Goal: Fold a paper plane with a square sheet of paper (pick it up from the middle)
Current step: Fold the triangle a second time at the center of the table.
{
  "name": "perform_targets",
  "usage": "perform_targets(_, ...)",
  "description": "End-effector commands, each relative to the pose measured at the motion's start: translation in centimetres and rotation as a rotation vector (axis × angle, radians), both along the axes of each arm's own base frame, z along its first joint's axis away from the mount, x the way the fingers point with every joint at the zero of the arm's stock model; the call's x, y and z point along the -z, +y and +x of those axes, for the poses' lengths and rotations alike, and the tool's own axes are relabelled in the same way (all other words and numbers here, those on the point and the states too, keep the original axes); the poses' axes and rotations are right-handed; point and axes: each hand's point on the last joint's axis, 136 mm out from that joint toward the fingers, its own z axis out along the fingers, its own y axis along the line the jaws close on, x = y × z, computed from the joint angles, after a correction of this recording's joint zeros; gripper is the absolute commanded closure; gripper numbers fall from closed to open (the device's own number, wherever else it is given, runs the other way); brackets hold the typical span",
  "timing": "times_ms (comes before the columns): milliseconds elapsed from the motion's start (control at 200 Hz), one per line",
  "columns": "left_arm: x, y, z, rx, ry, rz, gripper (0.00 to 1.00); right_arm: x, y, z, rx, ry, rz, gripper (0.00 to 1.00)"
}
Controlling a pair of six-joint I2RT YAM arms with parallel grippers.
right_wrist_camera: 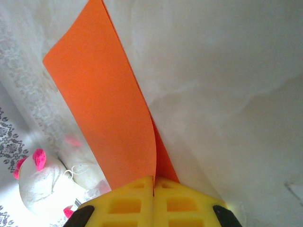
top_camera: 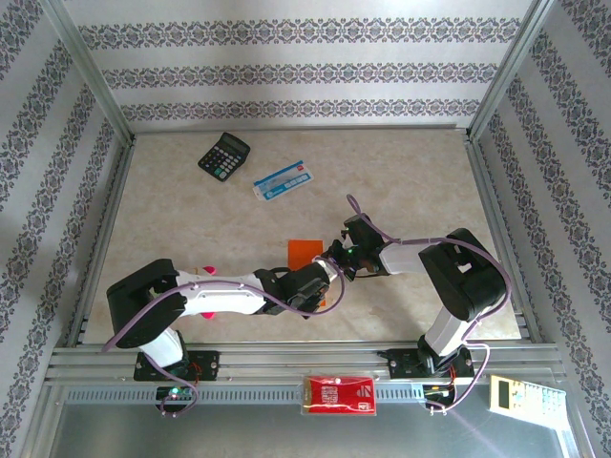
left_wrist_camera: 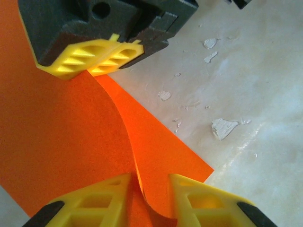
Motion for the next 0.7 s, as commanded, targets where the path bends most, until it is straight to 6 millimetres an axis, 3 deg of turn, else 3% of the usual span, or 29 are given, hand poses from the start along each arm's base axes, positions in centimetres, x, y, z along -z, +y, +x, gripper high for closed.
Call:
perform_targets(0,-1.74,-0.57,-0.39,0.018,-0.003,-0.027,0.74,1.18,-0.37,0.18,0.008,0.015,-0.028,1.00)
perform_targets(170,-1.96,-0.49,-0.31,0.015,-0.003,-0.033,0.78,1.43,-0.45,0.16,0.010,0.020,-0.031,1.00)
perform_targets(575,-1.83,-0.40,-0.16,0.001,0.058,-0.089,1.00,1.33,-0.33,0.28,0.003,0.018,-0.027,1.00)
perform_targets(694,-1.86,-0.43,-0.11,-0.003,0.100,-0.138,1.00,1.01,-0.28,0.51,-0.001,0.008,-0.019,0.98)
